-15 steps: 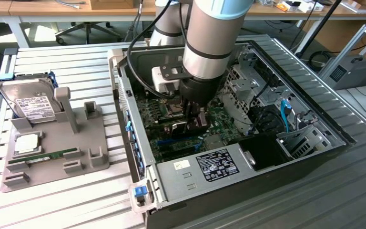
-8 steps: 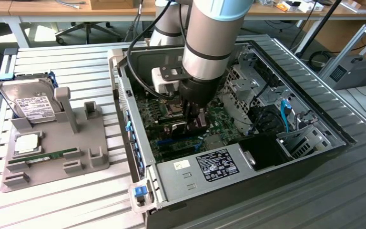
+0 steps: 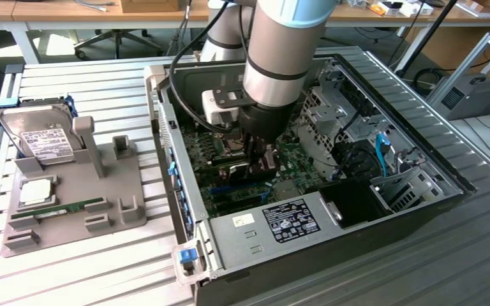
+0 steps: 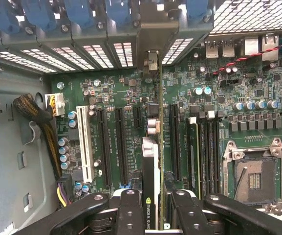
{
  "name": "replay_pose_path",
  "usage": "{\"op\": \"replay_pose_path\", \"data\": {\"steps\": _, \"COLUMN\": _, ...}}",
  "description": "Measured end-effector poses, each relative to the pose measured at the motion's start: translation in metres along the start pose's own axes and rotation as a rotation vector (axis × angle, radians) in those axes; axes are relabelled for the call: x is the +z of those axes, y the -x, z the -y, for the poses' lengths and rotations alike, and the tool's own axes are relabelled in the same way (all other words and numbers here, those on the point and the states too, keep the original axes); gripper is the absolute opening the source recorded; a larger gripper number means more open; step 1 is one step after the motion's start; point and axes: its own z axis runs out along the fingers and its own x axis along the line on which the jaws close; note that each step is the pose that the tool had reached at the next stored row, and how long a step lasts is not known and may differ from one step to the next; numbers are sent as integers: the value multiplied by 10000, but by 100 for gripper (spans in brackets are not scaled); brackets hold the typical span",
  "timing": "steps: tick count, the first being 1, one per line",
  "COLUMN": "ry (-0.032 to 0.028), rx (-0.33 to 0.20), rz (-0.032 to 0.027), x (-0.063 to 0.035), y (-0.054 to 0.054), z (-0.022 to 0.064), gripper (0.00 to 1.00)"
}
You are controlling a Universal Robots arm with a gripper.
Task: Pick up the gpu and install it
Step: 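Insert the gpu into the slot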
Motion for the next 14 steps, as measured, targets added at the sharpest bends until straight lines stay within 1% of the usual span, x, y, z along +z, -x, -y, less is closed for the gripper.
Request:
{"op": "replay_pose_path", "data": {"steps": 8, "ry": 0, "rx": 0, "rz": 3, "x": 5, "y": 2, "z": -7, "gripper": 27}}
{"op": "replay_pose_path", "data": {"steps": 14, "ry": 3, "rx": 1, "rz": 55, "x": 5, "y": 2, "z": -7, "gripper": 27}}
